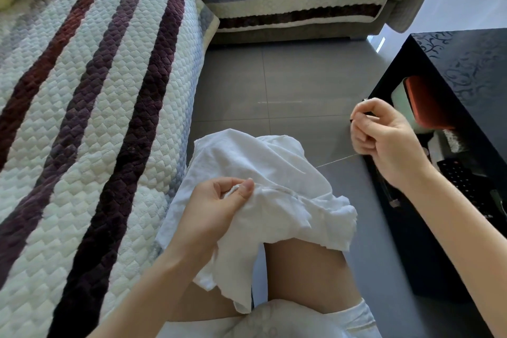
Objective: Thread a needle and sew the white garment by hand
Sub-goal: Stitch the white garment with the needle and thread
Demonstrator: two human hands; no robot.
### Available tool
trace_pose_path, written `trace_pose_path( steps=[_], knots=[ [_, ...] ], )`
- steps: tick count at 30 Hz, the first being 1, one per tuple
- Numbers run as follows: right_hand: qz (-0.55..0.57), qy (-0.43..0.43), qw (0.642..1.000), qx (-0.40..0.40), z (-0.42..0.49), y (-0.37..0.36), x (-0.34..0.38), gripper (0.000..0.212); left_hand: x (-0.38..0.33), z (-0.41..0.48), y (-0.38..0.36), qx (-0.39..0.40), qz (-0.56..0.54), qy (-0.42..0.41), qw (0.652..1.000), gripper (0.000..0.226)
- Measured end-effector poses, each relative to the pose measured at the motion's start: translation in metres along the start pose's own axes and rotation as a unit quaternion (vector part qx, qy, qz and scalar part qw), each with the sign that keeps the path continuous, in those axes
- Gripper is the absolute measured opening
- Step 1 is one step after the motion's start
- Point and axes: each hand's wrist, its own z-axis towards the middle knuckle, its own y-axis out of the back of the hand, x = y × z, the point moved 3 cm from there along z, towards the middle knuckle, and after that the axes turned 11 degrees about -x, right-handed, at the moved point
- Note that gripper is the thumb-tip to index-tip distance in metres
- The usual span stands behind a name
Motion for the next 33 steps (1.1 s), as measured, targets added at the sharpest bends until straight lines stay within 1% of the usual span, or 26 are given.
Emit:
trace_pose_path(
  steps=[1, 2, 3, 4, 5, 6, 7, 8, 9, 10, 11, 12, 13, 14, 15, 16, 18, 21, 23, 25, 27, 30, 33],
  knots=[
    [-0.083, 0.010, 0.995, -0.052, 0.022, 0.015, -0.020, 0.024, -0.001, 0.001, 0.001, 0.010, 0.005, 0.003, 1.000, 0.022],
    [-0.179, 0.021, 0.978, -0.104, 0.041, 0.032, -0.038, 0.019, -0.002, 0.001, 0.003, 0.020, 0.009, 0.008, 1.000, 0.023],
    [-0.277, 0.022, 0.948, -0.156, 0.055, 0.050, -0.052, 0.013, -0.003, 0.001, 0.004, 0.030, 0.008, 0.013, 0.999, 0.024],
    [-0.359, 0.004, 0.912, -0.200, 0.062, 0.067, -0.062, 0.012, -0.004, 0.000, 0.005, 0.039, 0.000, 0.020, 0.999, 0.026],
    [-0.405, -0.021, 0.883, -0.235, 0.066, 0.080, -0.070, 0.016, -0.004, 0.000, 0.006, 0.048, -0.010, 0.027, 0.998, 0.029],
    [-0.430, -0.037, 0.865, -0.255, 0.067, 0.086, -0.073, 0.019, -0.005, 0.000, 0.007, 0.054, -0.021, 0.035, 0.998, 0.031],
    [-0.441, -0.035, 0.859, -0.259, 0.066, 0.084, -0.071, 0.020, -0.005, 0.000, 0.008, 0.059, -0.031, 0.042, 0.997, 0.032],
    [-0.444, -0.011, 0.860, -0.252, 0.063, 0.075, -0.064, 0.019, -0.006, 0.000, 0.008, 0.063, -0.041, 0.048, 0.996, 0.032],
    [-0.439, 0.021, 0.868, -0.232, 0.060, 0.062, -0.055, 0.018, -0.007, 0.000, 0.008, 0.067, -0.050, 0.051, 0.995, 0.031],
    [-0.418, 0.057, 0.885, -0.198, 0.054, 0.047, -0.044, 0.017, -0.008, 0.000, 0.008, 0.068, -0.056, 0.053, 0.995, 0.031],
    [-0.380, 0.089, 0.909, -0.145, 0.044, 0.030, -0.034, 0.014, -0.009, 0.000, 0.007, 0.070, -0.060, 0.053, 0.994, 0.031],
    [-0.331, 0.116, 0.933, -0.074, 0.030, 0.011, -0.024, 0.010, -0.009, 0.000, 0.006, 0.071, -0.061, 0.051, 0.994, 0.031],
    [-0.290, 0.130, 0.948, 0.013, 0.012, -0.009, -0.015, 0.006, -0.010, -0.001, 0.006, 0.072, -0.061, 0.050, 0.994, 0.031],
    [-0.265, 0.133, 0.950, 0.100, -0.006, -0.026, -0.009, 0.007, -0.010, -0.001, 0.005, 0.075, -0.061, 0.050, 0.994, 0.031],
    [-0.252, 0.131, 0.943, 0.173, -0.021, -0.040, -0.007, 0.011, -0.011, -0.001, 0.005, 0.080, -0.061, 0.051, 0.994, 0.032],
    [-0.248, 0.126, 0.934, 0.227, -0.032, -0.050, -0.006, 0.015, -0.012, -0.002, 0.004, 0.086, -0.063, 0.054, 0.993, 0.033],
    [-0.258, 0.123, 0.916, 0.281, -0.043, -0.062, -0.008, 0.016, -0.014, -0.003, 0.003, 0.091, -0.063, 0.057, 0.992, 0.034],
    [-0.287, 0.116, 0.897, 0.316, -0.045, -0.070, -0.012, 0.013, -0.016, -0.004, 0.004, 0.092, -0.043, 0.050, 0.994, 0.034],
    [-0.284, 0.116, 0.890, 0.338, -0.047, -0.074, -0.011, 0.016, -0.017, -0.004, 0.004, 0.100, -0.034, 0.048, 0.993, 0.031],
    [-0.267, 0.110, 0.891, 0.351, -0.049, -0.076, -0.008, 0.021, -0.018, -0.004, 0.005, 0.105, -0.028, 0.050, 0.993, 0.031],
    [-0.247, 0.103, 0.896, 0.354, -0.046, -0.074, -0.002, 0.019, -0.018, -0.003, 0.005, 0.111, -0.031, 0.058, 0.992, 0.028],
    [-0.232, 0.100, 0.909, 0.331, -0.040, -0.069, 0.009, 0.018, -0.018, -0.004, 0.005, 0.118, -0.035, 0.067, 0.990, 0.026],
    [-0.253, 0.120, 0.925, 0.259, -0.024, -0.063, 0.015, 0.027, -0.018, -0.005, 0.004, 0.124, -0.035, 0.065, 0.990, 0.023]
  ],
)
